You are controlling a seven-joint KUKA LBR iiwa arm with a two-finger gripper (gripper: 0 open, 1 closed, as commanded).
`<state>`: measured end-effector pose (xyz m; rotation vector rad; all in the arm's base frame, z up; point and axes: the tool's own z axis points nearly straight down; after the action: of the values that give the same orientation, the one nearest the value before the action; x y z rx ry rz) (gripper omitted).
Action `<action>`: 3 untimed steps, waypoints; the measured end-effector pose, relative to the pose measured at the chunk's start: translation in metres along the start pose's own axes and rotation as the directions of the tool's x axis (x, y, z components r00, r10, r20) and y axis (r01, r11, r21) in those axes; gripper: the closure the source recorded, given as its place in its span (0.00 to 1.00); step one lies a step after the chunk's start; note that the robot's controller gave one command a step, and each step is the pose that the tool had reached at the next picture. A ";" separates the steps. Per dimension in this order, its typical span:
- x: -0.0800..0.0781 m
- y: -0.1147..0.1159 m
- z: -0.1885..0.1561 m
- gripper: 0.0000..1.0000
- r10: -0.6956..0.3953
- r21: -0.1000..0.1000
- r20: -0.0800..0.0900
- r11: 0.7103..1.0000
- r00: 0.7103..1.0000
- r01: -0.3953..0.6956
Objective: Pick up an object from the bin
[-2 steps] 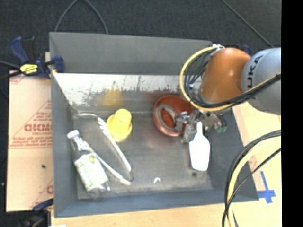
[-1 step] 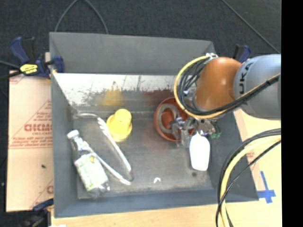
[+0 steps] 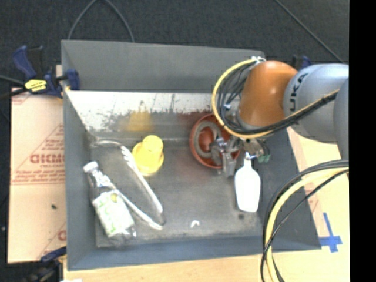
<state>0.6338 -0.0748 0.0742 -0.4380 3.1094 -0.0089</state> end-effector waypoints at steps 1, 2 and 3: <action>-0.017 0.023 0.003 1.00 -0.329 0.009 0.011 0.944 0.944 0.329; 0.000 -0.003 -0.013 1.00 -0.003 0.002 0.006 1.000 1.000 0.003; -0.001 -0.002 -0.013 1.00 -0.024 0.003 0.006 1.000 1.000 0.024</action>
Offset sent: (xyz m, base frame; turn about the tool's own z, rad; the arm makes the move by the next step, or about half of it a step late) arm 0.0002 -0.0020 0.0117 -0.0045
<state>0.6354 -0.0763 0.0873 -0.4737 3.0976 -0.0126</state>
